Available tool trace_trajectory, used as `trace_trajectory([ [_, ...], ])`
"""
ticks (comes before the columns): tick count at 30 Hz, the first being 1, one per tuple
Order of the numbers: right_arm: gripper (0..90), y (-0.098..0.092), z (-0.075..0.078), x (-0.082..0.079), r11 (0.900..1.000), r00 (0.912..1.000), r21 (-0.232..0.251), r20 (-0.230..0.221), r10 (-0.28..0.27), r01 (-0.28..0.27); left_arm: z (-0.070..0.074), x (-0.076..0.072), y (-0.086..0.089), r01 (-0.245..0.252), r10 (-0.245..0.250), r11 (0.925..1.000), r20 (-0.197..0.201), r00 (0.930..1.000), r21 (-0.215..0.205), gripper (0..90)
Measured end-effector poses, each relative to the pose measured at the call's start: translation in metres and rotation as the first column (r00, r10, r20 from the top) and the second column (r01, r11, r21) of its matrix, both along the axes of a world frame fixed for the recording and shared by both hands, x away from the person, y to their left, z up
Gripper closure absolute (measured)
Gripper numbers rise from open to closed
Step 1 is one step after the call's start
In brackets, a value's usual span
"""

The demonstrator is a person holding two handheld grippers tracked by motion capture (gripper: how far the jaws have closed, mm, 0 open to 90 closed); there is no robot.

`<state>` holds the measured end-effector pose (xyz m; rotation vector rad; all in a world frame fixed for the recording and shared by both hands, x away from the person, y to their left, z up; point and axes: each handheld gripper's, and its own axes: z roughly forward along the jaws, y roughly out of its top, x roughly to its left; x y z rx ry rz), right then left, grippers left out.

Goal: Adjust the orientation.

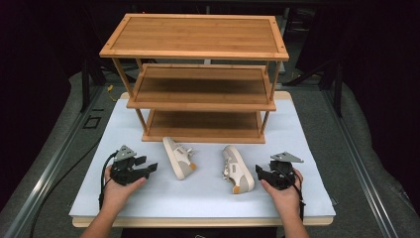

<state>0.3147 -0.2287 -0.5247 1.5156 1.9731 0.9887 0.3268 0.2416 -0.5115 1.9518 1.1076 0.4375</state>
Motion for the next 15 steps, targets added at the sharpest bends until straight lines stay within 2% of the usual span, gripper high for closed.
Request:
trace_trajectory([
  [3,49.5,0.000,0.002,-0.002,1.000,0.9996,0.017,0.029,0.002,-0.002,0.001,0.000,-0.003,0.014,-0.014,0.9999,-0.003,0.9999,0.001,42.0],
  [5,52.0,-0.001,0.005,-0.003,1.000,0.9978,0.029,0.066,0.010,-0.012,0.001,0.000,-0.004,0.020,-0.020,0.9998,-0.008,0.9998,-0.001,42.1],
  [7,51.0,-0.001,0.007,-0.004,0.998,0.9967,0.059,0.081,0.007,-0.012,0.003,0.000,-0.006,0.025,-0.025,0.9997,-0.006,0.9997,-0.008,42.1],
  [9,50.6,0.000,0.007,-0.005,0.998,0.9980,0.065,0.064,0.005,-0.009,0.005,0.000,-0.009,0.027,-0.027,0.9996,-0.003,0.9996,-0.012,42.3],
  [11,50.4,0.001,0.008,-0.004,0.998,0.9987,0.054,0.050,0.009,-0.011,0.008,0.000,-0.011,0.031,-0.031,0.9994,0.001,0.9995,-0.016,43.0],
  [15,42.5,0.003,0.010,-0.006,1.000,0.9984,0.011,0.056,-0.006,0.006,0.011,0.003,-0.014,0.038,-0.038,0.9989,-0.010,0.9992,-0.027,43.9],
])
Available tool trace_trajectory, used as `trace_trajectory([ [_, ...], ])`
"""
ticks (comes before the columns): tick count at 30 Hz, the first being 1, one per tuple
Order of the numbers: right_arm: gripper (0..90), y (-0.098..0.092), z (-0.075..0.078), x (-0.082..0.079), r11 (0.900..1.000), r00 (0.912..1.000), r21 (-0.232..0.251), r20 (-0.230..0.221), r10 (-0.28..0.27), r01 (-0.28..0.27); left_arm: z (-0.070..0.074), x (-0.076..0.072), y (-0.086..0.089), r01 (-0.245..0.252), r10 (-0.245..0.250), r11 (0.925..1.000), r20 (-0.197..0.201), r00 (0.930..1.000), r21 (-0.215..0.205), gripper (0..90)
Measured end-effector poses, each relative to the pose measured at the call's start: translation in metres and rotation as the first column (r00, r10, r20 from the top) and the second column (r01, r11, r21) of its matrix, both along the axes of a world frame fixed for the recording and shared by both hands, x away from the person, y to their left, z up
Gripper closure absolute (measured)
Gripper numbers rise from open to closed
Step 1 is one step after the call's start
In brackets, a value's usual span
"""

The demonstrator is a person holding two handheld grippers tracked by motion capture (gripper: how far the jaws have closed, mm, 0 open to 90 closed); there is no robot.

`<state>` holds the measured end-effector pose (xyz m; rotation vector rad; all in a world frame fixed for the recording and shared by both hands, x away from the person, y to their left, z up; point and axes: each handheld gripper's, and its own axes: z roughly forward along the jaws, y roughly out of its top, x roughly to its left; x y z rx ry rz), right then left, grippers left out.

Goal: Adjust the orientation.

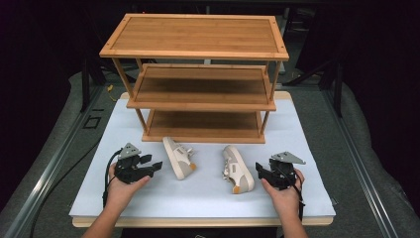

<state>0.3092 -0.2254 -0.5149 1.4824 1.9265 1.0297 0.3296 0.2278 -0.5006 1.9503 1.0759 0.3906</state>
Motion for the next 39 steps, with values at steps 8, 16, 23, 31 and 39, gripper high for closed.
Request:
trace_trajectory([
  [8,39.6,0.001,0.001,-0.001,1.000,0.9999,0.005,-0.005,0.009,-0.009,0.005,0.006,-0.010,-0.014,0.014,0.9999,-0.005,0.9999,0.003,42.0],
  [16,31.2,0.003,-0.001,-0.001,1.000,1.0000,0.004,0.000,0.009,-0.009,0.008,0.014,-0.025,-0.025,0.025,0.9995,-0.004,0.9997,-0.019,33.6],
  [23,29.5,-0.001,-0.002,-0.001,0.999,0.9996,0.037,0.004,-0.027,0.027,0.002,0.020,-0.031,-0.050,0.050,0.9986,-0.001,0.9988,0.019,32.5],
  [31,29.0,0.001,-0.003,-0.001,0.999,0.9996,0.024,0.002,-0.028,0.027,0.000,0.018,-0.028,-0.040,0.040,0.9990,0.004,0.9992,0.022,34.7],
  [39,29.0,-0.003,-0.005,0.000,0.998,0.9992,0.046,-0.012,-0.039,0.039,0.000,0.011,-0.024,-0.042,0.042,0.9987,0.012,0.9991,0.028,41.6],
])
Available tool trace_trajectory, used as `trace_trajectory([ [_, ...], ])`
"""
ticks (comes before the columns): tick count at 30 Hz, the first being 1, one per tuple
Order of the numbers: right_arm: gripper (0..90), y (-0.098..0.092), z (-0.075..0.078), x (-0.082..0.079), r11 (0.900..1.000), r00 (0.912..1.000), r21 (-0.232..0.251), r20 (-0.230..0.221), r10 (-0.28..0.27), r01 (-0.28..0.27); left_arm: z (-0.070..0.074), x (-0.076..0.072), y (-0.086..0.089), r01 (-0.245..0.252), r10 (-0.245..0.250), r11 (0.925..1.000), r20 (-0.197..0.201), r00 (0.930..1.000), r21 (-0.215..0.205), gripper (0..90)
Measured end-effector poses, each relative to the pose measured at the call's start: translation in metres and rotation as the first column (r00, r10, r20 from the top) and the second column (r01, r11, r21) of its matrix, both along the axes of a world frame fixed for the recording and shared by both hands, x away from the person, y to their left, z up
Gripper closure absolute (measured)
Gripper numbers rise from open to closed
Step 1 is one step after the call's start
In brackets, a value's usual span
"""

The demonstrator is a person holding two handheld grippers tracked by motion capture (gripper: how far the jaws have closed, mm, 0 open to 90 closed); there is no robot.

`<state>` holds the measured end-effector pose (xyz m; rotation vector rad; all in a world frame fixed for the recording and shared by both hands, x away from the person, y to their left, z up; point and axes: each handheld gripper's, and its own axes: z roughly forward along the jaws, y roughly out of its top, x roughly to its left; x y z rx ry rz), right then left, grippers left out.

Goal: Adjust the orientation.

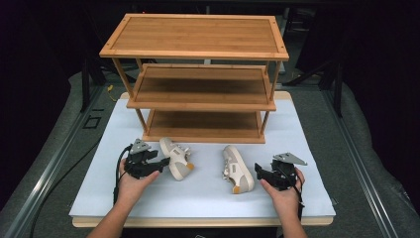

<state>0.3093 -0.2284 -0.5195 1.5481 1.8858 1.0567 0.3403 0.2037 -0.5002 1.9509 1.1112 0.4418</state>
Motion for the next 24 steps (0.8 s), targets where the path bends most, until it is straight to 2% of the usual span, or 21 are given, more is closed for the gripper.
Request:
trace_trajectory([
  [5,29.0,-0.002,-0.001,0.001,1.000,1.0000,0.006,-0.002,-0.005,0.005,0.001,-0.006,-0.006,0.026,-0.027,0.9992,0.039,0.9989,0.031,53.0],
  [11,29.1,-0.003,-0.001,0.001,1.000,0.9998,0.003,-0.005,-0.020,0.020,0.002,-0.012,-0.014,0.082,-0.088,0.9940,0.081,0.9929,0.072,73.7],
  [13,29.1,-0.004,-0.001,0.001,1.000,0.9997,0.005,-0.010,-0.024,0.024,0.001,-0.013,-0.015,0.097,-0.103,0.9926,0.083,0.9912,0.073,81.3],
  [16,29.1,-0.006,-0.002,0.002,0.999,0.9995,0.014,-0.015,-0.029,0.030,0.002,-0.012,-0.015,0.105,-0.110,0.9920,0.076,0.9910,0.070,83.5],
  [21,29.2,-0.008,-0.003,0.002,0.999,0.9989,0.034,-0.019,-0.042,0.042,0.002,-0.012,-0.007,0.107,-0.109,0.9929,0.039,0.9932,0.050,87.3],
  [24,29.2,-0.008,-0.003,0.002,0.998,0.9989,0.038,-0.018,-0.042,0.043,0.001,-0.015,-0.001,0.100,-0.102,0.9928,0.023,0.9945,0.066,89.7],
])
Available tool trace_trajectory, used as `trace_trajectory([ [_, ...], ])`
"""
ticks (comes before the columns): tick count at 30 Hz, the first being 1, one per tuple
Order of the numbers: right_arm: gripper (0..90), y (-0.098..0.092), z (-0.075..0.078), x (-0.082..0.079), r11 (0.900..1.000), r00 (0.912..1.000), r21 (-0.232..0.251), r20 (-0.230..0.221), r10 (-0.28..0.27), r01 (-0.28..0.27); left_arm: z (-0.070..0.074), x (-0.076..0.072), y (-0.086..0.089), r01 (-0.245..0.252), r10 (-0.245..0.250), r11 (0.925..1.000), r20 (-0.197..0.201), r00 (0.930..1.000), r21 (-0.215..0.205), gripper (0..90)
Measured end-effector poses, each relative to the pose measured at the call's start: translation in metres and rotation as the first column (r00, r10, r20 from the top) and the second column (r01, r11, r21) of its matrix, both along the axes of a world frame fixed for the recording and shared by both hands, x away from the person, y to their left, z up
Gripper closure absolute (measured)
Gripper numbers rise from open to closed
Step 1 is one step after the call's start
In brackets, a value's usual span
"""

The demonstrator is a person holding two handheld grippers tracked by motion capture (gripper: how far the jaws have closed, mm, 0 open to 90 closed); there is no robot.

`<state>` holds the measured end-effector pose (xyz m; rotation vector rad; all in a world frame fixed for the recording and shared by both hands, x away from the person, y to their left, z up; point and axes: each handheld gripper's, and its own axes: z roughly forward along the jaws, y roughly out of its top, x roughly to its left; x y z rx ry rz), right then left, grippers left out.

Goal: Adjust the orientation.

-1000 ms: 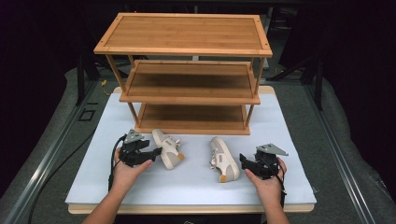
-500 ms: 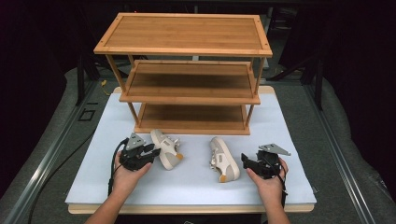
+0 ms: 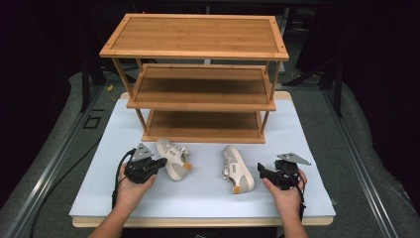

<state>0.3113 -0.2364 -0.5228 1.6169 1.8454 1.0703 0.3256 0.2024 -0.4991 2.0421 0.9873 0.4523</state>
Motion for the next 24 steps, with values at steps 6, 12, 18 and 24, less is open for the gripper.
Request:
trace_trajectory([
  [6,29.4,0.000,0.000,0.000,1.000,1.0000,0.003,-0.009,0.001,-0.001,-0.004,-0.002,0.011,-0.013,0.013,0.9998,-0.037,0.9992,0.013,89.8],
  [12,29.6,-0.001,0.000,0.000,1.000,1.0000,0.013,-0.007,0.000,0.000,-0.018,-0.009,0.029,-0.044,0.049,0.9980,-0.107,0.9931,0.046,89.9],
  [18,29.9,-0.001,0.001,-0.001,1.000,0.9999,0.019,-0.010,0.004,-0.004,-0.019,-0.013,0.051,-0.099,0.102,0.9947,-0.129,0.9863,0.028,89.9],
  [24,30.0,-0.001,0.000,0.000,1.000,0.9999,0.016,-0.010,0.000,0.000,0.001,-0.021,0.054,-0.154,0.149,0.9831,-0.060,0.9870,-0.099,76.2],
])
